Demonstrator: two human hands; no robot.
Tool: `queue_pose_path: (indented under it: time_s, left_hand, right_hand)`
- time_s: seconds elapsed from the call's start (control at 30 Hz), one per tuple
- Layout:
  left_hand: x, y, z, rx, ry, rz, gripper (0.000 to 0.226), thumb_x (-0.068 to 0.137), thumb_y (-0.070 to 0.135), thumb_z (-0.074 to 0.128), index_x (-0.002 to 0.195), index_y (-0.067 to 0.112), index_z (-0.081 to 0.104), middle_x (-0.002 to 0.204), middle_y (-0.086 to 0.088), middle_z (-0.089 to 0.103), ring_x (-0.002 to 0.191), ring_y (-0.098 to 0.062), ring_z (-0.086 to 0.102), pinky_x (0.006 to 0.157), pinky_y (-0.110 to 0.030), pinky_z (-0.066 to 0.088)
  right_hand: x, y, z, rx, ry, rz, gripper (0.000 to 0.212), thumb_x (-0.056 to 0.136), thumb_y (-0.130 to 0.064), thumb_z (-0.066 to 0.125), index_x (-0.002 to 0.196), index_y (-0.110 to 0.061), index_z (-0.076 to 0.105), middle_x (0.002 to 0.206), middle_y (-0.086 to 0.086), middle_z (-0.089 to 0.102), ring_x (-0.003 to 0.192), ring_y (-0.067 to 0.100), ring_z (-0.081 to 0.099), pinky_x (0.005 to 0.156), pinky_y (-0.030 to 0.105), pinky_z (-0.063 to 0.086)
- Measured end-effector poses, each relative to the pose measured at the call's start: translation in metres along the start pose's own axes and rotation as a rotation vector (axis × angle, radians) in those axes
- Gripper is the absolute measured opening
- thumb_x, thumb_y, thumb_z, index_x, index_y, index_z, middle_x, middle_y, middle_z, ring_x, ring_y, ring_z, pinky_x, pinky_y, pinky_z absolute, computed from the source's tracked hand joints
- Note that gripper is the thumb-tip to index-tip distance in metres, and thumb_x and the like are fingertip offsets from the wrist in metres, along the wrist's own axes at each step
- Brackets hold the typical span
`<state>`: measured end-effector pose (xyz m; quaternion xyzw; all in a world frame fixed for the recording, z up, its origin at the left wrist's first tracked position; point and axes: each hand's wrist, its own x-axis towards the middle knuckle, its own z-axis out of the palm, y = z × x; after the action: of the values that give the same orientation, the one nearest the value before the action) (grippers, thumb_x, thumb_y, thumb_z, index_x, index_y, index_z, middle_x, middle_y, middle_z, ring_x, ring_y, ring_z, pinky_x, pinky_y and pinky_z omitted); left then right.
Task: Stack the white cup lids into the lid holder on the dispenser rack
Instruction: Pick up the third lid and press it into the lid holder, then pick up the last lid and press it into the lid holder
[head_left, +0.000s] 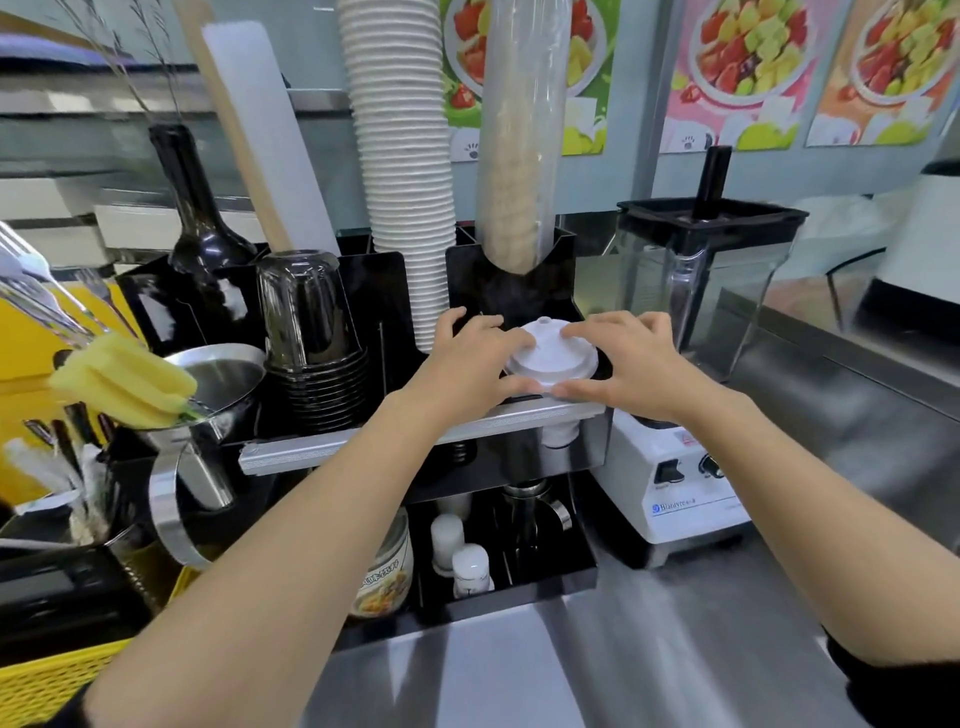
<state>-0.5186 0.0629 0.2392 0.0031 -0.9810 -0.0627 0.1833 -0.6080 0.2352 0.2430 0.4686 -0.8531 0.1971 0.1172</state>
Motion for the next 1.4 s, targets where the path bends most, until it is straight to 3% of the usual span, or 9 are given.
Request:
queue_pose_path:
  time_s: [0.27, 0.5, 0.63, 0.8, 0.97, 1.1, 1.23, 1.3, 1.4]
  left_hand:
    - [-0.004, -0.007, 0.004, 0.056, -0.072, 0.015, 0.059, 0.088, 0.054, 0.044, 0.138, 0.026, 0.034, 0.152, -0.009, 0.027, 0.144, -0.02, 0.004, 0.113, -0.038, 0.0]
    - [-0.027, -0.013, -0.022, -0.1, 0.169, -0.007, 0.056, 0.089, 0.052, 0.045, 0.136, 0.023, 0.039, 0.15, -0.001, 0.034, 0.141, -0.014, 0.015, 0.112, -0.035, 0.005]
    - [-0.08, -0.028, -0.043, -0.061, 0.333, -0.017, 0.068, 0.082, 0.064, 0.035, 0.136, 0.023, 0.041, 0.146, -0.001, 0.041, 0.138, -0.016, 0.026, 0.113, -0.036, 0.013]
    - [-0.177, -0.064, -0.062, 0.002, 0.326, -0.156, 0.069, 0.081, 0.063, 0.035, 0.138, 0.026, 0.036, 0.148, -0.002, 0.037, 0.139, -0.018, 0.026, 0.113, -0.037, 0.015]
    - [-0.29, -0.105, -0.071, 0.04, 0.32, -0.336, 0.066, 0.083, 0.063, 0.037, 0.138, 0.026, 0.037, 0.147, 0.001, 0.038, 0.137, -0.016, 0.028, 0.112, -0.033, 0.014]
    - [-0.374, -0.129, -0.065, 0.007, 0.306, -0.511, 0.073, 0.08, 0.068, 0.033, 0.138, 0.024, 0.036, 0.144, -0.002, 0.042, 0.134, -0.018, 0.032, 0.111, -0.039, 0.022]
    - [-0.44, -0.157, -0.042, -0.041, 0.21, -0.623, 0.084, 0.077, 0.076, 0.026, 0.14, 0.02, 0.034, 0.146, -0.003, 0.04, 0.135, -0.02, 0.033, 0.109, -0.035, 0.022]
    - [-0.463, -0.172, -0.03, -0.061, 0.181, -0.646, 0.081, 0.078, 0.072, 0.031, 0.14, 0.02, 0.034, 0.147, -0.002, 0.039, 0.135, -0.018, 0.033, 0.111, -0.036, 0.024]
    - [-0.481, -0.188, -0.014, -0.128, 0.136, -0.687, 0.078, 0.077, 0.067, 0.039, 0.14, 0.022, 0.031, 0.148, -0.002, 0.036, 0.136, -0.019, 0.031, 0.111, -0.035, 0.022]
  right_hand:
    - [-0.005, 0.004, 0.008, 0.024, -0.029, 0.016, 0.07, 0.079, -0.057, 0.054, 0.138, -0.026, 0.033, 0.151, 0.004, 0.028, 0.139, 0.009, 0.008, 0.107, 0.031, 0.002]
    - [-0.006, -0.009, -0.003, -0.023, 0.197, -0.095, 0.071, 0.076, -0.064, 0.047, 0.133, -0.022, 0.042, 0.145, 0.001, 0.039, 0.135, 0.012, 0.026, 0.101, 0.027, 0.007]
    - [-0.011, -0.054, 0.003, 0.06, 0.239, -0.243, 0.076, 0.074, -0.063, 0.046, 0.137, -0.022, 0.035, 0.145, 0.004, 0.038, 0.133, 0.012, 0.03, 0.104, 0.027, 0.011]
    - [-0.011, -0.134, 0.041, 0.134, 0.13, -0.388, 0.083, 0.075, -0.06, 0.052, 0.142, -0.018, 0.025, 0.148, 0.01, 0.034, 0.136, 0.021, 0.03, 0.11, 0.043, 0.027]
    - [-0.027, -0.229, 0.103, 0.232, -0.058, -0.437, 0.09, 0.073, -0.069, 0.045, 0.144, -0.025, 0.012, 0.154, 0.004, 0.02, 0.14, 0.019, 0.02, 0.112, 0.044, 0.025]
    - [-0.045, -0.296, 0.156, 0.298, -0.09, -0.333, 0.094, 0.069, -0.075, 0.045, 0.144, -0.03, 0.01, 0.155, 0.013, -0.012, 0.141, 0.024, -0.004, 0.114, 0.047, 0.016]
    - [-0.061, -0.328, 0.201, 0.181, 0.154, -0.201, 0.086, 0.077, -0.076, 0.028, 0.141, -0.018, 0.027, 0.151, 0.022, 0.015, 0.138, 0.04, 0.0, 0.107, 0.056, 0.012]
    - [-0.07, -0.339, 0.219, 0.158, 0.153, -0.149, 0.085, 0.078, -0.075, 0.027, 0.14, -0.017, 0.028, 0.149, 0.024, 0.019, 0.137, 0.044, 0.004, 0.107, 0.057, 0.011]
    - [-0.082, -0.351, 0.247, 0.217, 0.033, -0.212, 0.086, 0.077, -0.072, 0.034, 0.143, -0.019, 0.017, 0.152, 0.022, 0.014, 0.14, 0.033, 0.007, 0.109, 0.051, 0.012]
